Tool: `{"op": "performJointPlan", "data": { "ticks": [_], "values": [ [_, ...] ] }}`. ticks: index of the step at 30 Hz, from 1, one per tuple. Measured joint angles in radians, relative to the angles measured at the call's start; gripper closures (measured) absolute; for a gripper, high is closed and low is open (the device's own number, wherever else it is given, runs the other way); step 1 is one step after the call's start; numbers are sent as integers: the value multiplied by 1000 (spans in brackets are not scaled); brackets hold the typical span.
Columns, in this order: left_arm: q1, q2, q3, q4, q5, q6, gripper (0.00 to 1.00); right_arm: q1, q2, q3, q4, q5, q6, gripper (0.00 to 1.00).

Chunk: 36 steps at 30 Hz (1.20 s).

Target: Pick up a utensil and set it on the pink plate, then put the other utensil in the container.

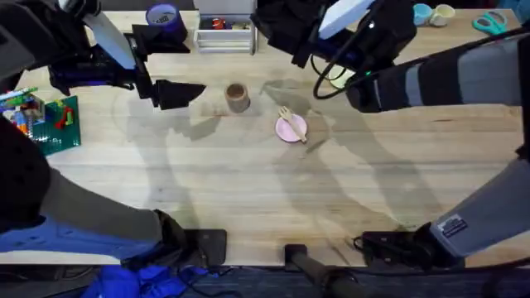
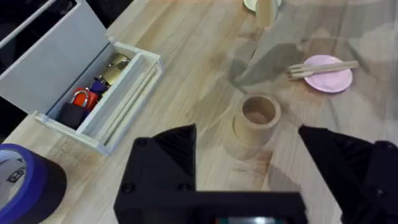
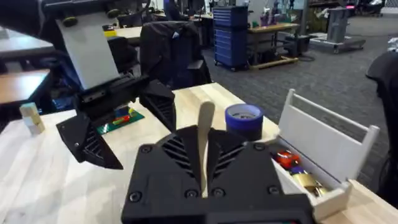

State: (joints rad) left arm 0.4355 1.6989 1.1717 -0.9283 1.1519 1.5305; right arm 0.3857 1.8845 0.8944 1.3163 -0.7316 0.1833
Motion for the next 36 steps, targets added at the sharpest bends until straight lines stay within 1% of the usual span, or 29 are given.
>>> {"op": "performJointPlan", "data": {
  "ticks": [18,27,36],
  "values": [
    [0,0,0,0,0,0,7,102,76,8,26,66,-11,965],
    [0,0,0,0,0,0,7,121,147,27,31,75,-12,965],
    [0,0,0,0,0,0,7,130,175,40,34,81,-16,965]
  ]
}}
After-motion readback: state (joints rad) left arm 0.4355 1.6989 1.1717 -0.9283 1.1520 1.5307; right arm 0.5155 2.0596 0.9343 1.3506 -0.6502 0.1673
